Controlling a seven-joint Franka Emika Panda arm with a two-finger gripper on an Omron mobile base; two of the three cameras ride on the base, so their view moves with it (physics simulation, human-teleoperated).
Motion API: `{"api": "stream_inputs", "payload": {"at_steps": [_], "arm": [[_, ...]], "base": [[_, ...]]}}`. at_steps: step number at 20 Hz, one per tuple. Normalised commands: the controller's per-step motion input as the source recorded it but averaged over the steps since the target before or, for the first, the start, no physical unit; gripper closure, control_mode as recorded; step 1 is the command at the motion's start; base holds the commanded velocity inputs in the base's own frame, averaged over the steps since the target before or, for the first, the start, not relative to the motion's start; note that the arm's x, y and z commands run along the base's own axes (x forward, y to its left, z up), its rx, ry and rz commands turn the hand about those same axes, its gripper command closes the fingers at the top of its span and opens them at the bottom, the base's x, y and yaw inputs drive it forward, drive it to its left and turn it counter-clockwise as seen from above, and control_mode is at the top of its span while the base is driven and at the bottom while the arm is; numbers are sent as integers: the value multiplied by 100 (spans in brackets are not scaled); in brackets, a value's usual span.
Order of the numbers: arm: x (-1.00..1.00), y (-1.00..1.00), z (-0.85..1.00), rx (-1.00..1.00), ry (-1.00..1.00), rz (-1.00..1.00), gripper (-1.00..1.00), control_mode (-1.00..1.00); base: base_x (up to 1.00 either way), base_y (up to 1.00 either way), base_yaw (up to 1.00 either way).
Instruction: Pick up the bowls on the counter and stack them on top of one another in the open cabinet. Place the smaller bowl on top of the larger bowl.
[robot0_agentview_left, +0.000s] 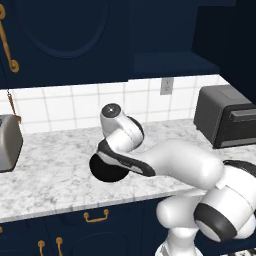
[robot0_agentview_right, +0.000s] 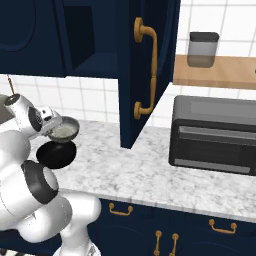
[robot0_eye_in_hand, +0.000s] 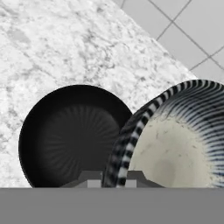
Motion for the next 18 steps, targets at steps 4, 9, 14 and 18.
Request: {"api": "stream_inputs", "payload": {"at_steps": [4,9,14,18], "arm": [[0,53,-49,-24,16,15,100,-100],[0,15,-71,-13,9,13,100,-100],[0,11,-57,-9,0,8,100,-100],[-2,9,-47,-4,2,7,100,-100]], "base": [[0,0,0],[0,0,0],[0,0,0],[0,0,0]]}}
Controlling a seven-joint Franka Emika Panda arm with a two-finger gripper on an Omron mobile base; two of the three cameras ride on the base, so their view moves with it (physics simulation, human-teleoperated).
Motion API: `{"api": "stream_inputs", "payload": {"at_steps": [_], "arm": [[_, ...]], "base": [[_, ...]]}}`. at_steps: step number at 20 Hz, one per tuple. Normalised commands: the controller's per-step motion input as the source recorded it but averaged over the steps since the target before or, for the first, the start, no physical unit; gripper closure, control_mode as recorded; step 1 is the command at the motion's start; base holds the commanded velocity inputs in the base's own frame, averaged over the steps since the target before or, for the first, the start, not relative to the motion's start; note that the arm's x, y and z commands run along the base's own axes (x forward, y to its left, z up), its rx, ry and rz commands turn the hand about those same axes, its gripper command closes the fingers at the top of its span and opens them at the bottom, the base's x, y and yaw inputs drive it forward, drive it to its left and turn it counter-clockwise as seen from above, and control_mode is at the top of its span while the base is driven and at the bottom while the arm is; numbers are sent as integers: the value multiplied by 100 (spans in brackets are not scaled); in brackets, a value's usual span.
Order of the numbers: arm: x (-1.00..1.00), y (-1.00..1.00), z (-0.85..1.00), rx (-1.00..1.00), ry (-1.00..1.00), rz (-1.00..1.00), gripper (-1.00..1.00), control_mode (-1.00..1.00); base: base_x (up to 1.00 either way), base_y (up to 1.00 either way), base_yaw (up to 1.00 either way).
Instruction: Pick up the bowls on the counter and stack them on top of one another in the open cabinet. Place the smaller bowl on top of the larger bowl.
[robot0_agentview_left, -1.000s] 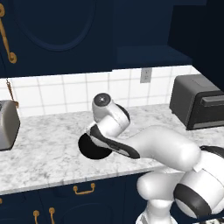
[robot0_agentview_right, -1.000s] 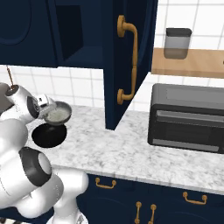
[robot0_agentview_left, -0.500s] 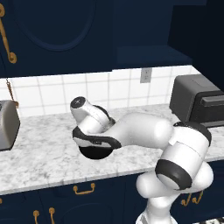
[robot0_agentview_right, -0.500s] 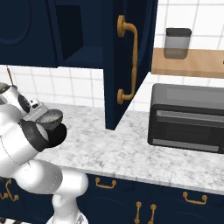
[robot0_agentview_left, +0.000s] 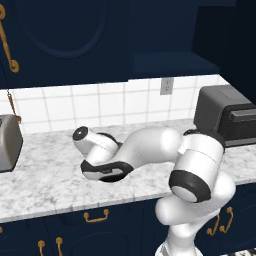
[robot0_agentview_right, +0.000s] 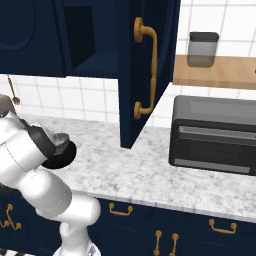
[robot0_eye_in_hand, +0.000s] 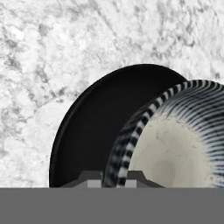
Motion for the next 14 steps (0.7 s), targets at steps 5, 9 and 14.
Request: {"api": "stream_inputs", "payload": {"at_steps": [5,9,14], "arm": [[2,0,1,0,0,1,-100,-100],[-1,0,74,0,-1,0,-100,-100],[-21,-77,24,18,2,-29,-100,-100]], "base": [[0,0,0],[0,0,0],[0,0,0]]}}
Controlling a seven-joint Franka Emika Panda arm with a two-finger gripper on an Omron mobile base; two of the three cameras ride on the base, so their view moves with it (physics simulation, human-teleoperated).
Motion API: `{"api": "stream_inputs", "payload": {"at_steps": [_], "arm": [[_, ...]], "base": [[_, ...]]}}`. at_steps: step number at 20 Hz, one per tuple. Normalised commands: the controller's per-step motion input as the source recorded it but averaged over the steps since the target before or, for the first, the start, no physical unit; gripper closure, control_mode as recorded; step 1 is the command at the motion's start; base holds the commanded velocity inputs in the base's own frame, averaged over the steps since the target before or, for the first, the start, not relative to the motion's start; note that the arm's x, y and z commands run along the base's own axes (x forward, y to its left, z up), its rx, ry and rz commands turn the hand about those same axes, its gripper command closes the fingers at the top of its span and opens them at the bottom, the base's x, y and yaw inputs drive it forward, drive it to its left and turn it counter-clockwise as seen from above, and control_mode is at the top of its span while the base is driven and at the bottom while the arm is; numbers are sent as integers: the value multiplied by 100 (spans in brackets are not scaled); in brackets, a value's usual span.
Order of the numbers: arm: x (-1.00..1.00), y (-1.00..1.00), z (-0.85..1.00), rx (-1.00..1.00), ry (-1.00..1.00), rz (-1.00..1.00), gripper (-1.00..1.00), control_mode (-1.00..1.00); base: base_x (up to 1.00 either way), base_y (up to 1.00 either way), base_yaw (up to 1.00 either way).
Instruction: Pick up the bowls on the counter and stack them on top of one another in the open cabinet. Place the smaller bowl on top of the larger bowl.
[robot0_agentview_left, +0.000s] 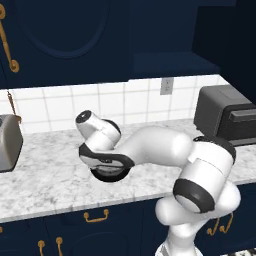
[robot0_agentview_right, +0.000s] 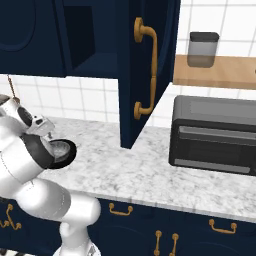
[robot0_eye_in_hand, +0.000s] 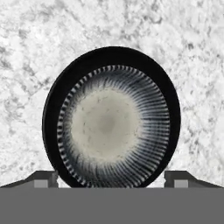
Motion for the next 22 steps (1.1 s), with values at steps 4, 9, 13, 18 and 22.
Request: {"api": "stream_inputs", "payload": {"at_steps": [4,9,13,18,22], "arm": [[-28,-100,-4,25,-7,-33,-100,-100],[-24,-100,-28,35,-13,-33,-100,-100],[-3,-85,-21,42,-17,-25,-100,-100],[11,-7,-22,28,0,-14,-100,-100],[36,18,-15,23,1,-13,-100,-100]], "base": [[0,0,0],[0,0,0],[0,0,0],[0,0,0],[0,0,0]]}}
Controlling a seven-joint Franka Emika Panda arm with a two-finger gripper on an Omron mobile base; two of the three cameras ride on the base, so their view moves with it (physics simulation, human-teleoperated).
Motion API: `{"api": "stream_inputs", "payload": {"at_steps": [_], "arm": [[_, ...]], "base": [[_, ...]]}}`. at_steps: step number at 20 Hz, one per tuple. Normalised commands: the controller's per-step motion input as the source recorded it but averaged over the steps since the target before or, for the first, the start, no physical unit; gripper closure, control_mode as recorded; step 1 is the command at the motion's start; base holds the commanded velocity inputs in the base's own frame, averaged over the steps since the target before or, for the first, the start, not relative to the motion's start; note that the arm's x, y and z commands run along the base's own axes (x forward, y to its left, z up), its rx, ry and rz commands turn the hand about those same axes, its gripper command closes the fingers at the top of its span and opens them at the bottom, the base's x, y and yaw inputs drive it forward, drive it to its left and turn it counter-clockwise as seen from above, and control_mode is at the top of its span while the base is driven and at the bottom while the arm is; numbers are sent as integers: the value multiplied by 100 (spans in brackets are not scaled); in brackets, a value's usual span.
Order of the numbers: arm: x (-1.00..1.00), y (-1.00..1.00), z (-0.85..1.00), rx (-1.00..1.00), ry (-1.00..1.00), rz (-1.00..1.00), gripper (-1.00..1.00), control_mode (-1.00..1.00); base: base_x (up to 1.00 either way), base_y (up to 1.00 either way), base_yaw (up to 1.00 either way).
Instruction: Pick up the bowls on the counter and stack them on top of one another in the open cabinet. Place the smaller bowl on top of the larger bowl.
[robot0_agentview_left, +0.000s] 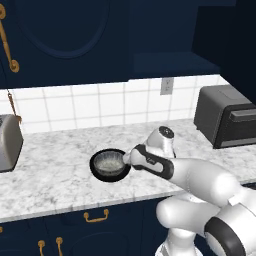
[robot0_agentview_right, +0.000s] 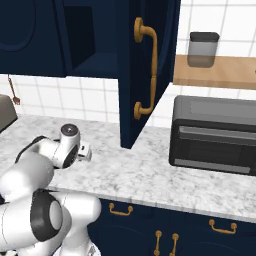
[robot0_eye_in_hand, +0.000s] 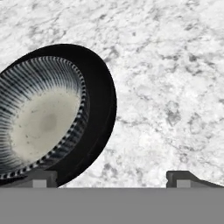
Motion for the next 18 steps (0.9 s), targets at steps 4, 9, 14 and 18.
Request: {"api": "stream_inputs", "payload": {"at_steps": [4,9,14,18], "arm": [[34,13,-8,5,12,-7,-100,-100],[28,16,-10,0,17,-6,-100,-100],[13,8,-11,0,12,-1,-100,-100],[0,0,-26,0,1,0,-100,-100]], "base": [[0,0,0],[0,0,0],[0,0,0],[0,0,0]]}}
